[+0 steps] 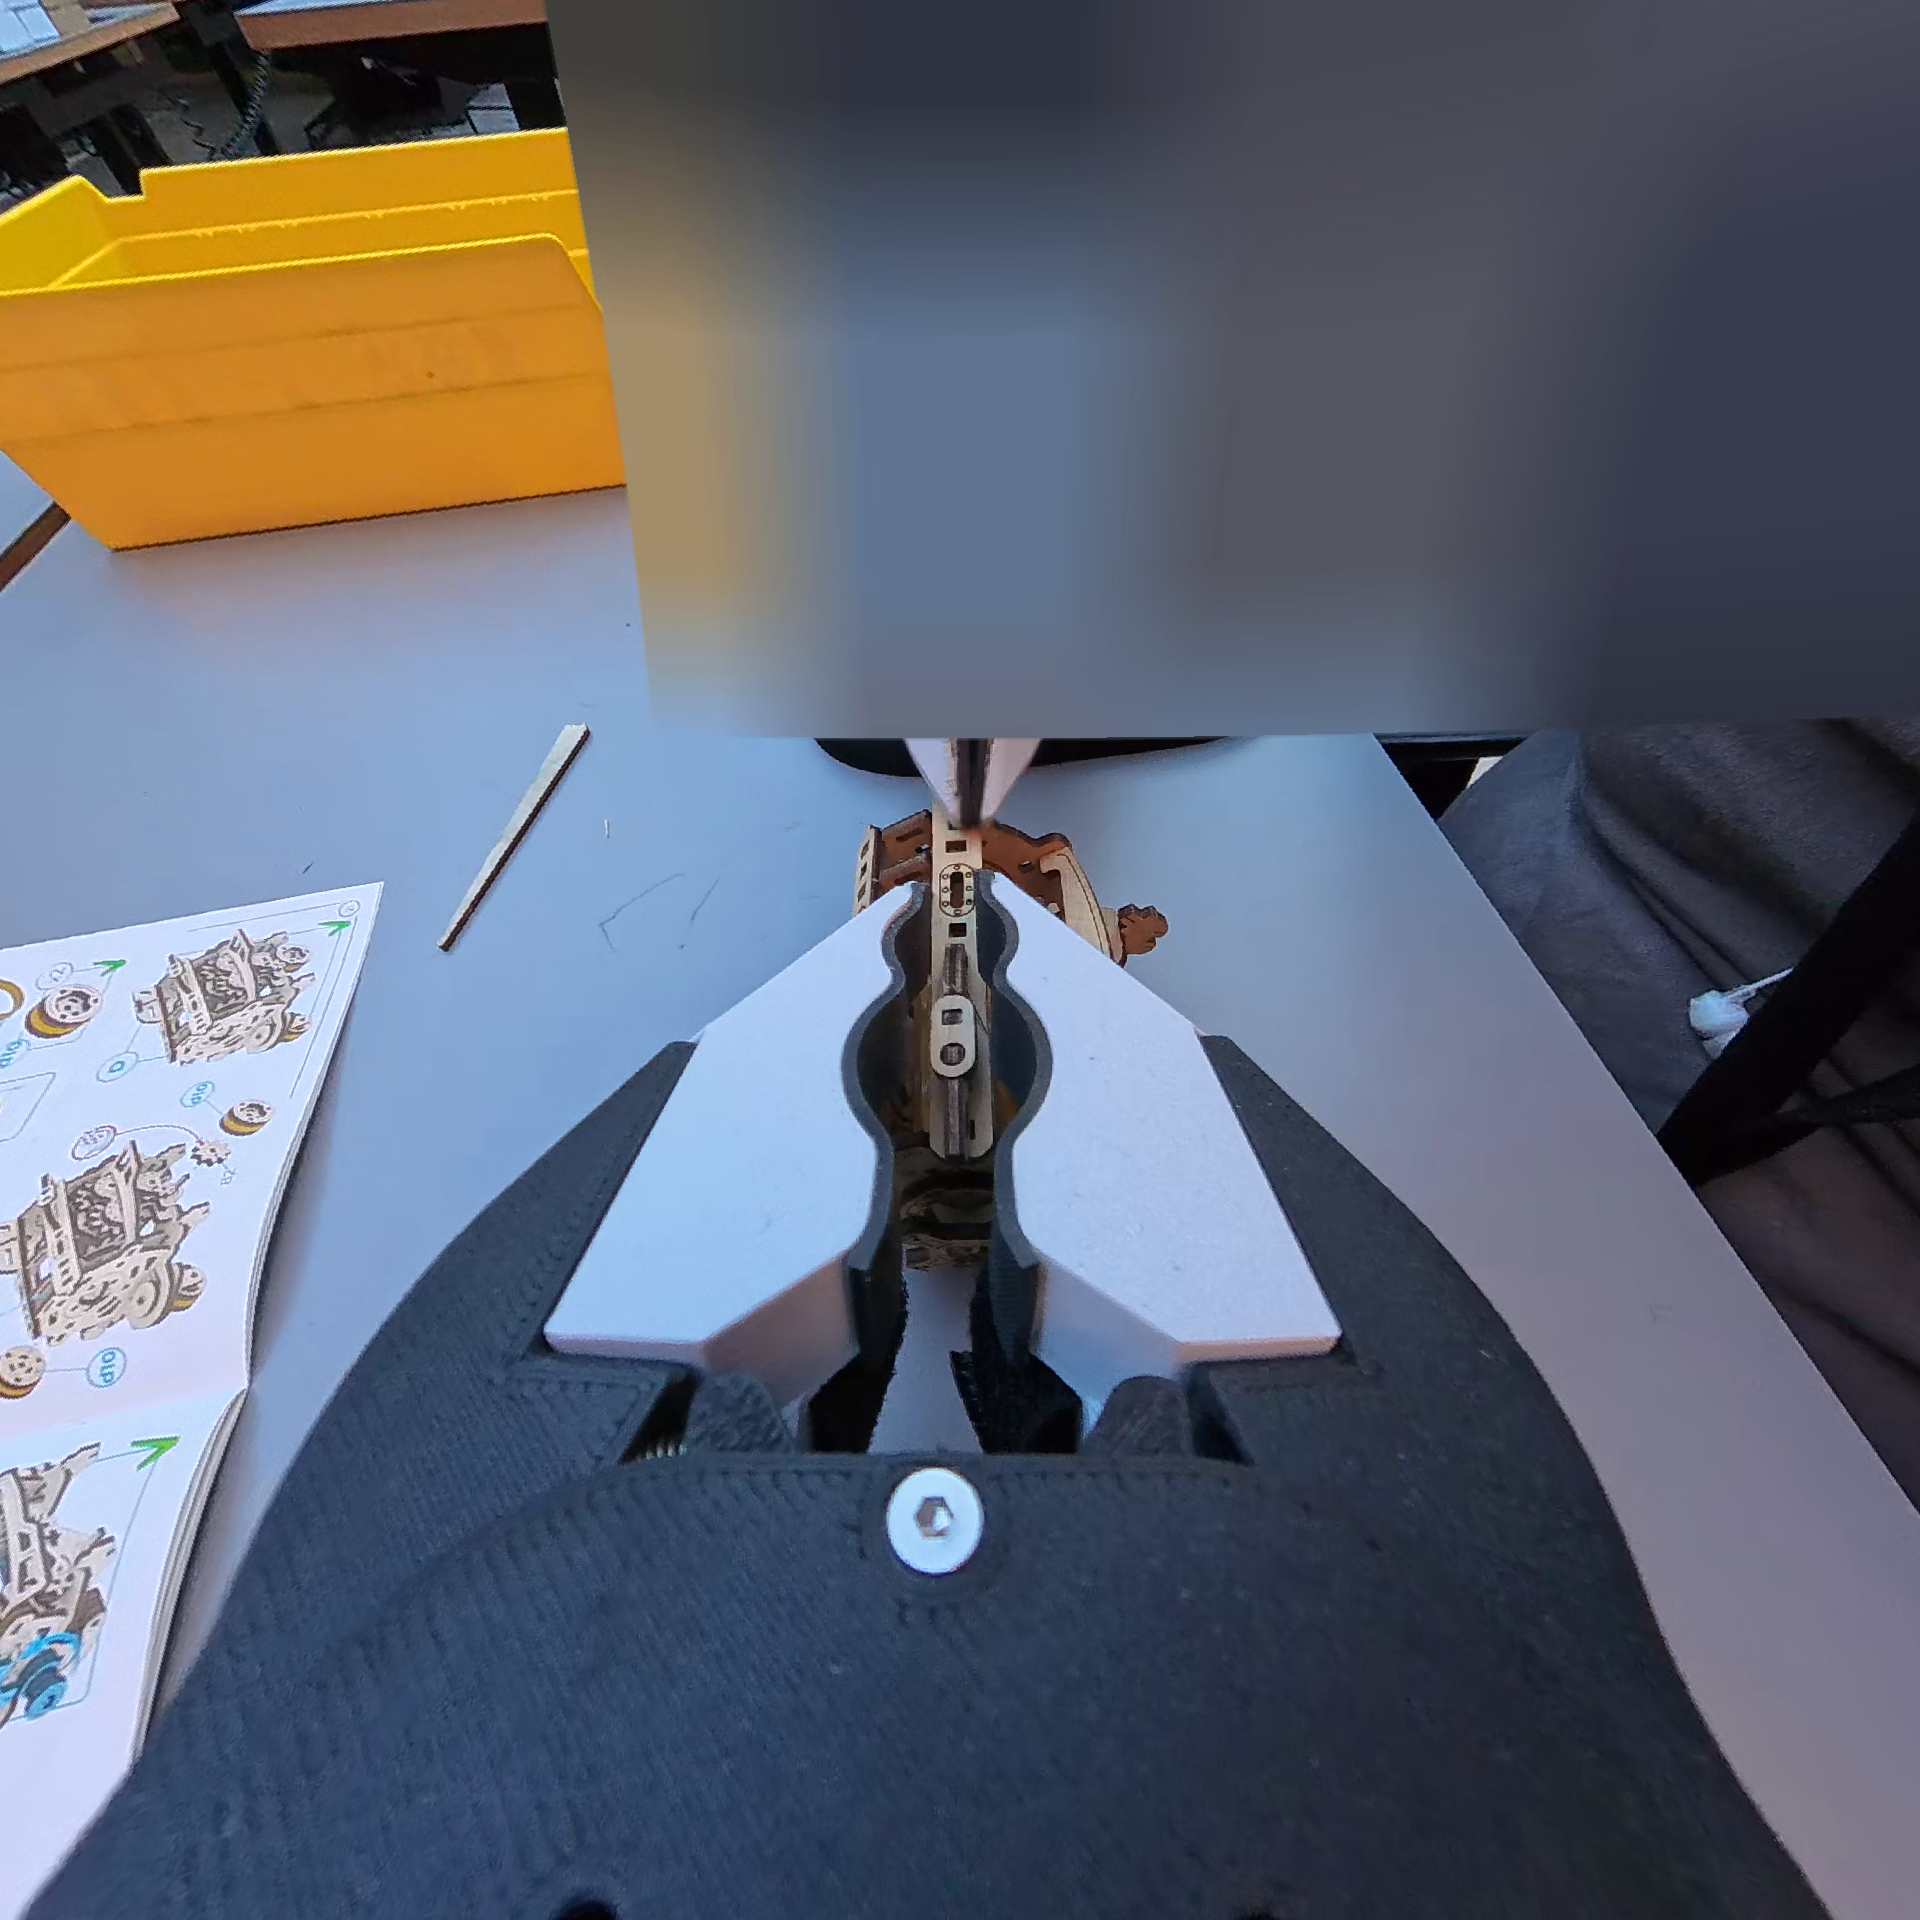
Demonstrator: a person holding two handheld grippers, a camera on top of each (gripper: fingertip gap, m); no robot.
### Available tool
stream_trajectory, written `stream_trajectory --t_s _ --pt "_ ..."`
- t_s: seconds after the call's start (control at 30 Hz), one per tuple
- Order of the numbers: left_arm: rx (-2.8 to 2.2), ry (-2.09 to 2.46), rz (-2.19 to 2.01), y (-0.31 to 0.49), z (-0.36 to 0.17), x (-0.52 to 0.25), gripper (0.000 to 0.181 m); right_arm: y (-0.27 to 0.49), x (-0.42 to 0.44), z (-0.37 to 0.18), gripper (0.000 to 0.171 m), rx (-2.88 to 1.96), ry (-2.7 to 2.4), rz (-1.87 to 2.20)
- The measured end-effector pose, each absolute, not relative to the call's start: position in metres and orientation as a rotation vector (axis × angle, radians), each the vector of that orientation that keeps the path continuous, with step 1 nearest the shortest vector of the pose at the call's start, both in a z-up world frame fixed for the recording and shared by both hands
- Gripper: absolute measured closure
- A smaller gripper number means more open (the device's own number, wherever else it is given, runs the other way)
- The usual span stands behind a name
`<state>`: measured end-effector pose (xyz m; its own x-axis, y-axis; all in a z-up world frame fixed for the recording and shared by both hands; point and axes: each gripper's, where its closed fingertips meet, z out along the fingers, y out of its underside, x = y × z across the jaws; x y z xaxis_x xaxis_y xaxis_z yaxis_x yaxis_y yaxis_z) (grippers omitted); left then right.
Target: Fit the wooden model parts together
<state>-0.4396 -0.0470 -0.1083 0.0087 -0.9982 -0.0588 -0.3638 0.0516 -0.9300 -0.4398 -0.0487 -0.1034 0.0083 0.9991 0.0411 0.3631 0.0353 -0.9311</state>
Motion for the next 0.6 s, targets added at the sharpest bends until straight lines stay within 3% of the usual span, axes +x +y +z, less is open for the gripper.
stream_trajectory --t_s 0.07,0.13,0.37,0.53,0.6 --pt "-1.434 1.480 -0.948 -0.047 -0.105 -0.441 0.173 -0.050 -0.438 -0.093 0.171 -1.402 -1.457 0.977" --pt "-1.418 1.433 -0.929 -0.044 -0.093 -0.449 0.158 -0.048 -0.436 -0.086 0.171 -1.390 -1.418 1.004" --pt "-1.453 1.291 -0.997 -0.038 -0.076 -0.478 0.161 -0.044 -0.444 -0.090 0.171 -1.415 -1.452 0.972" --pt "-1.491 1.379 -1.009 -0.047 -0.096 -0.465 0.163 -0.043 -0.462 -0.094 0.171 -1.452 -1.540 0.981" --pt "-1.510 1.414 -0.970 -0.048 -0.106 -0.462 0.172 -0.045 -0.465 -0.100 0.171 -1.476 -1.554 1.006"
